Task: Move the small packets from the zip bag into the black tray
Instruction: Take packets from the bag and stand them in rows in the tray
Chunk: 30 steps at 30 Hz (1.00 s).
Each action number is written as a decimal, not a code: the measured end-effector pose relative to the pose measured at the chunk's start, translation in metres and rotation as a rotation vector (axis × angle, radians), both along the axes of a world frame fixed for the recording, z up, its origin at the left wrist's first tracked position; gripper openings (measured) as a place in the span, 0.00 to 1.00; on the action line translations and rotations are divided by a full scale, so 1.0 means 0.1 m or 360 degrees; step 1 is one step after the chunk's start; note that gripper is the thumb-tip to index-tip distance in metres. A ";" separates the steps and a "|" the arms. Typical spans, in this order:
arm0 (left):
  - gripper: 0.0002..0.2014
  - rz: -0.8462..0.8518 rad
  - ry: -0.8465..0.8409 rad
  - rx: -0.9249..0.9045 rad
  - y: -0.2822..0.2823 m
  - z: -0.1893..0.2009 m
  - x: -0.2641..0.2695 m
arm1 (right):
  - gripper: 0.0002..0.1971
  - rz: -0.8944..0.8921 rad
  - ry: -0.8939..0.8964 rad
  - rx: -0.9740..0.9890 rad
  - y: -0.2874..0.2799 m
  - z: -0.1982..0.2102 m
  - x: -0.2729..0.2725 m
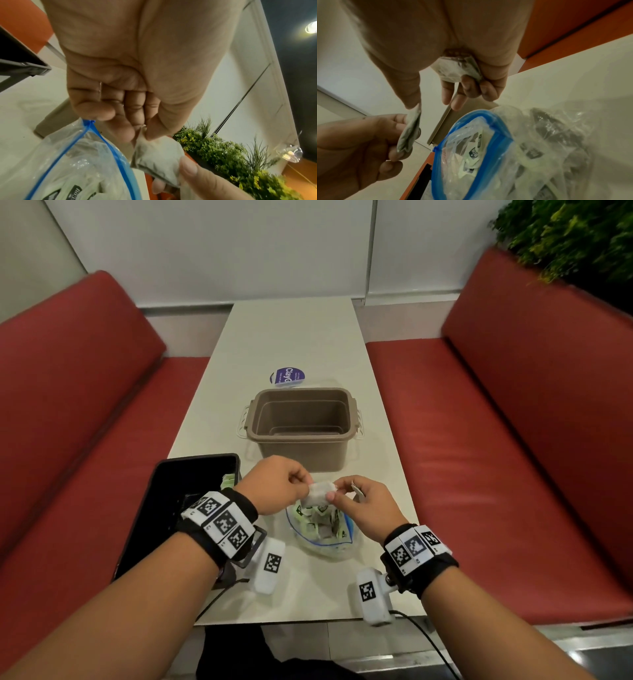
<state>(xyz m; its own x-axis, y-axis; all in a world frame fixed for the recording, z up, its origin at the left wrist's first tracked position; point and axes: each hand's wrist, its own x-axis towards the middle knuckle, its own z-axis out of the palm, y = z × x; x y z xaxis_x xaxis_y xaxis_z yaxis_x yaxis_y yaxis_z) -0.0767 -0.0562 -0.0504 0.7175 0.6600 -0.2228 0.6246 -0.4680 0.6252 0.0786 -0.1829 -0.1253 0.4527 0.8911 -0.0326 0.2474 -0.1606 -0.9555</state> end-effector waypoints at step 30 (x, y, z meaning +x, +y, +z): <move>0.02 0.0122 -0.0291 0.0228 0.55 0.21 -0.89 | 0.10 0.0342 -0.0015 0.0128 0.98 0.28 -0.80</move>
<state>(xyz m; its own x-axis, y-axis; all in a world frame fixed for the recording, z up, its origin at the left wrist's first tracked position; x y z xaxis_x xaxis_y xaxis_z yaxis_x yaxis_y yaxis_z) -0.1657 -0.0008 -0.0294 0.6841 0.7294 0.0060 0.5442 -0.5159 0.6616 -0.0011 -0.0851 -0.0968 0.2520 0.9666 0.0460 0.2768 -0.0265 -0.9606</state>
